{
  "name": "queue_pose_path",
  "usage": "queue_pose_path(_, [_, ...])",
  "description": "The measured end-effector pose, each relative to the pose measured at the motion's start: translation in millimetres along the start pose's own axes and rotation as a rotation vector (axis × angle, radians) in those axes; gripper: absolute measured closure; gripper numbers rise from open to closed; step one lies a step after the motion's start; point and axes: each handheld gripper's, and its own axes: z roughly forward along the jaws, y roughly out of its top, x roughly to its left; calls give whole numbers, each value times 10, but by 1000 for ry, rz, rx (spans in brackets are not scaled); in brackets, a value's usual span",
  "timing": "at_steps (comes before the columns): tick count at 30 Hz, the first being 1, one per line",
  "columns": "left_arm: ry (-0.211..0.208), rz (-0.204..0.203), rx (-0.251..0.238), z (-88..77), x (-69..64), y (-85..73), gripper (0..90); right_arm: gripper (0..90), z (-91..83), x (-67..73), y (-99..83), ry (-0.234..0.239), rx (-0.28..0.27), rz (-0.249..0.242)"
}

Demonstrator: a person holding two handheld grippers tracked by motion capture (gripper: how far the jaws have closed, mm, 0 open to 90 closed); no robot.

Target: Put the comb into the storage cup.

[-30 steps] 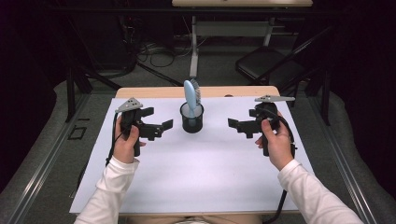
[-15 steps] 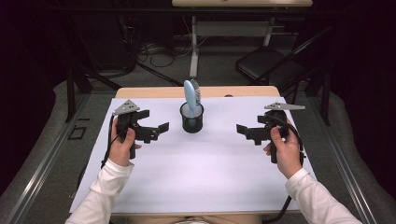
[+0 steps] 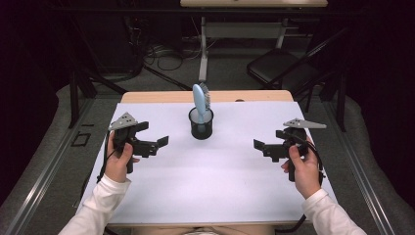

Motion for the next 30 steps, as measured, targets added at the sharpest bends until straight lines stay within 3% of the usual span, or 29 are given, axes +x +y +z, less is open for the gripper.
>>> queue_pose_path(20, [31,-30,-17,-148,147,-353,5,24,-165,-300,-423,-41,-43,95])
queue_pose_path(30, [45,-44,-22,-194,183,-486,5,19,-177,-324,-599,-83,-41,64])
